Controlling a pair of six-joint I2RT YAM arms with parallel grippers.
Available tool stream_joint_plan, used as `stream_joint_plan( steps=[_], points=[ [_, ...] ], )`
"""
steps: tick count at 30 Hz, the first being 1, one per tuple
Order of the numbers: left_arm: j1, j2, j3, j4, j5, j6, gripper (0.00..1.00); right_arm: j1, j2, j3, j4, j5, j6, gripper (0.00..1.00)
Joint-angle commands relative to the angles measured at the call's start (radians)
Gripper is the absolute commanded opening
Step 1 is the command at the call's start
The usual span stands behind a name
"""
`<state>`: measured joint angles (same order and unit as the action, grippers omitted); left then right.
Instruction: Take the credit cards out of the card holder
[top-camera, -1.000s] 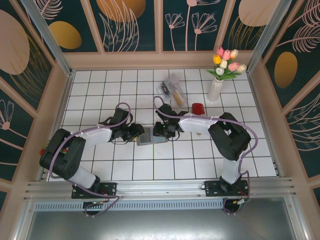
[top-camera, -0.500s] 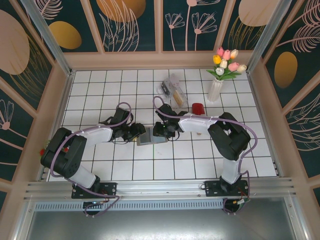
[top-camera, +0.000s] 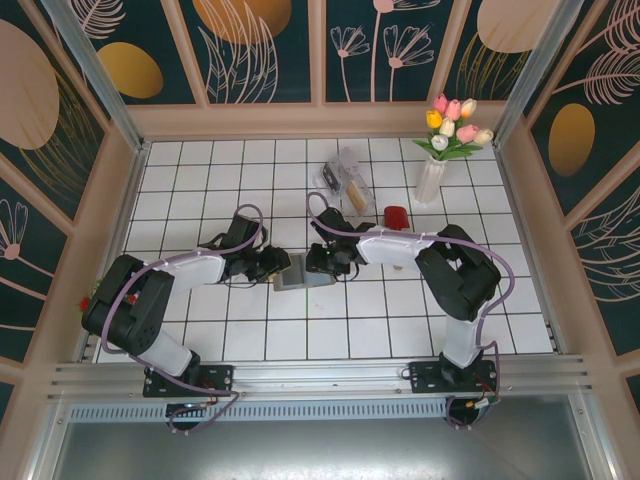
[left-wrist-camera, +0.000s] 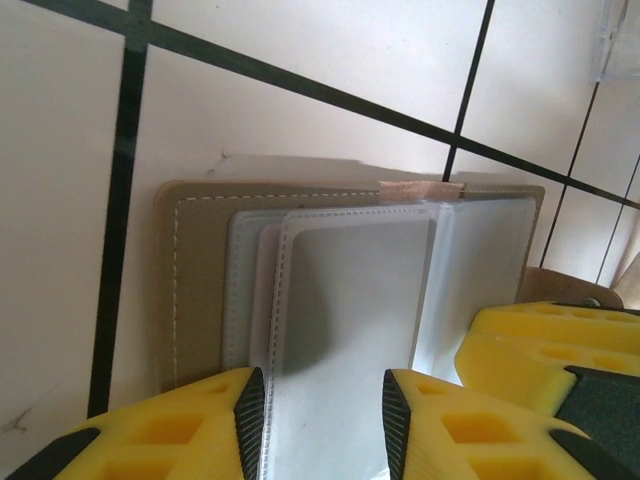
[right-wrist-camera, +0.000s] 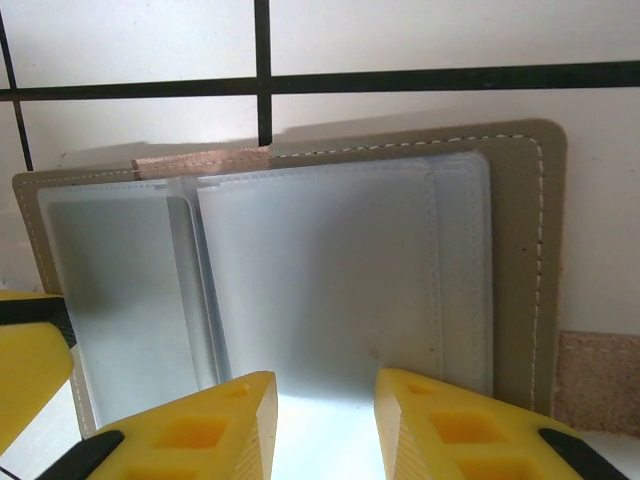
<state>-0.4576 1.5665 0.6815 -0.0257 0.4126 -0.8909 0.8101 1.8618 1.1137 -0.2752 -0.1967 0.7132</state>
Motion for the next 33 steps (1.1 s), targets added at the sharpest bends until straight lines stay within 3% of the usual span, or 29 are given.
stream_joint_plan(
  steps=[1, 17, 33],
  points=[
    [-0.003, 0.006, 0.003, 0.037, 0.037, 0.012, 0.39, 0.006, 0.028, -0.027, -0.018, 0.006, 0.008, 0.34],
    [-0.003, -0.038, -0.013, 0.072, 0.088, 0.028, 0.32, 0.006, -0.013, -0.03, -0.001, 0.008, 0.014, 0.33],
    [-0.022, -0.044, -0.029, 0.231, 0.184, -0.064, 0.26, 0.003, -0.228, -0.051, 0.045, 0.054, 0.044, 0.34]
  ],
)
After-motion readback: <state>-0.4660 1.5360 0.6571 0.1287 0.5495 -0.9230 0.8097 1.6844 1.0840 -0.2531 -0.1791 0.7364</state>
